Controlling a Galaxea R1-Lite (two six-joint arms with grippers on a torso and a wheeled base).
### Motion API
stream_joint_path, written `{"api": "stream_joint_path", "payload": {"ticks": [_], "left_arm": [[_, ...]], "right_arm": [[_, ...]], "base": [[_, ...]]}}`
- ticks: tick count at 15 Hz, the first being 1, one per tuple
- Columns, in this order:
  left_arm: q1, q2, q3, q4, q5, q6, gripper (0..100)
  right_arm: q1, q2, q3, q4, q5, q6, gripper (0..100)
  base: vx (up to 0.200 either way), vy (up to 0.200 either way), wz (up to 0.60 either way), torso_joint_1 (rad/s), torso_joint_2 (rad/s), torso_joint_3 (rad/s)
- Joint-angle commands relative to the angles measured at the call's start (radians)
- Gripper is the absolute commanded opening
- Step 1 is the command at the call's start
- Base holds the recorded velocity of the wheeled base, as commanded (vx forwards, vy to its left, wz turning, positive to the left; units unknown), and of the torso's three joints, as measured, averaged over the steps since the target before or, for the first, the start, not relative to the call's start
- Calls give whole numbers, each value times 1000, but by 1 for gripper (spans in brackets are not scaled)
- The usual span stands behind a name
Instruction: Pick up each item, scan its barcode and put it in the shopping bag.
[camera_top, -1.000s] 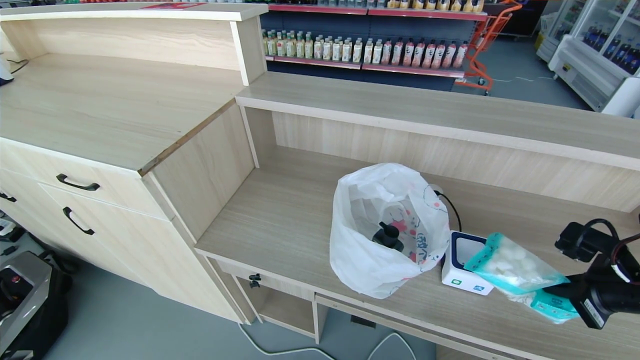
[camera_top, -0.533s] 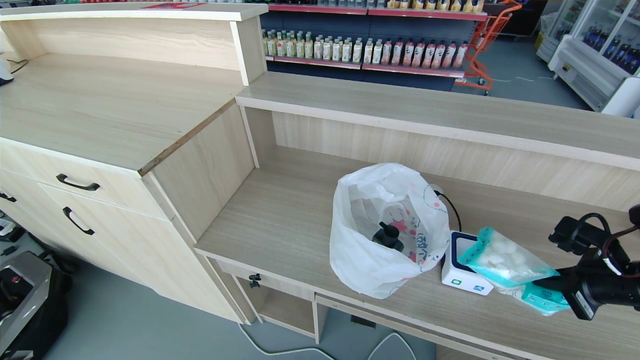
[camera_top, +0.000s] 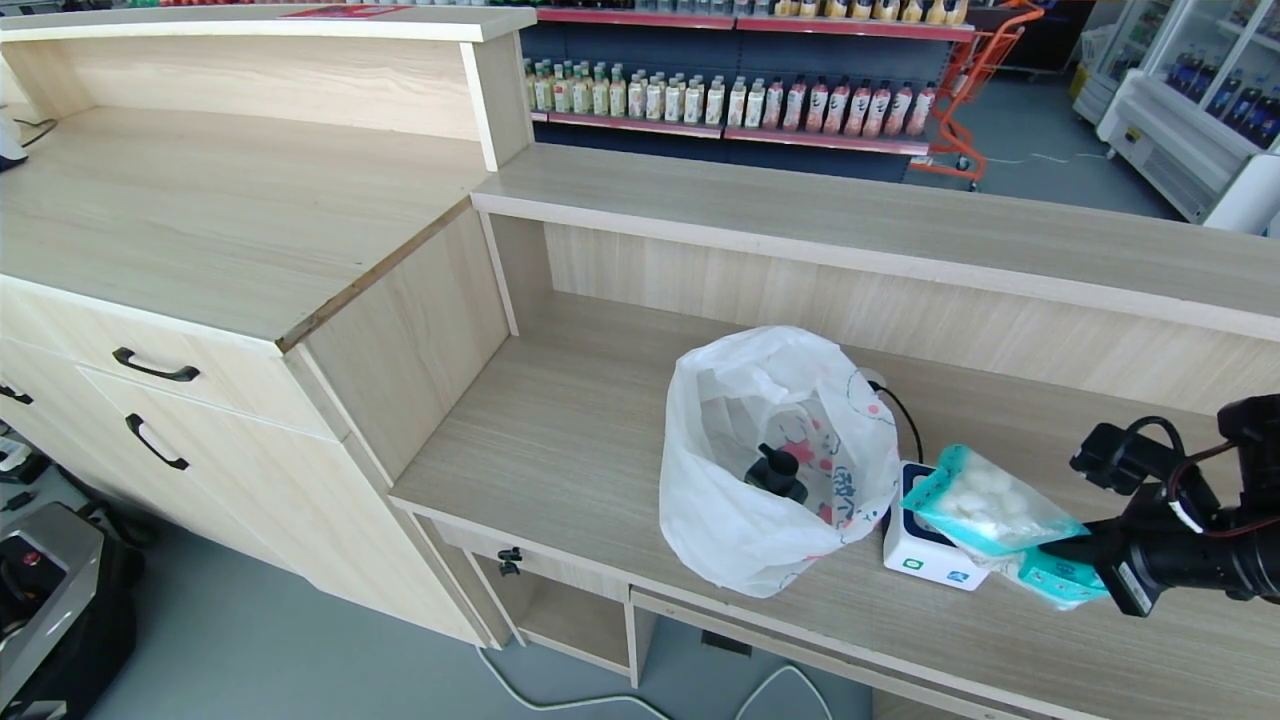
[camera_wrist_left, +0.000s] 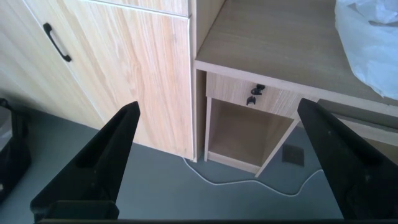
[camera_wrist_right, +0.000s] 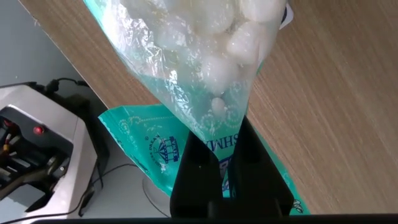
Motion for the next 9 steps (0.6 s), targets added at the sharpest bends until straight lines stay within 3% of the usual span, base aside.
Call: {"api": "stream_joint_path", "payload": {"ticks": [1,9], "left_arm": [[0,0,0,0,0,1,100],[0,0,0,0,0,1,100]], "right_arm": [[5,21,-5,0,18,2,0],[28,-32,-10,-22,37,5,0]], "base": [[0,0,0,0,0,0],[0,0,0,0,0,0]]}}
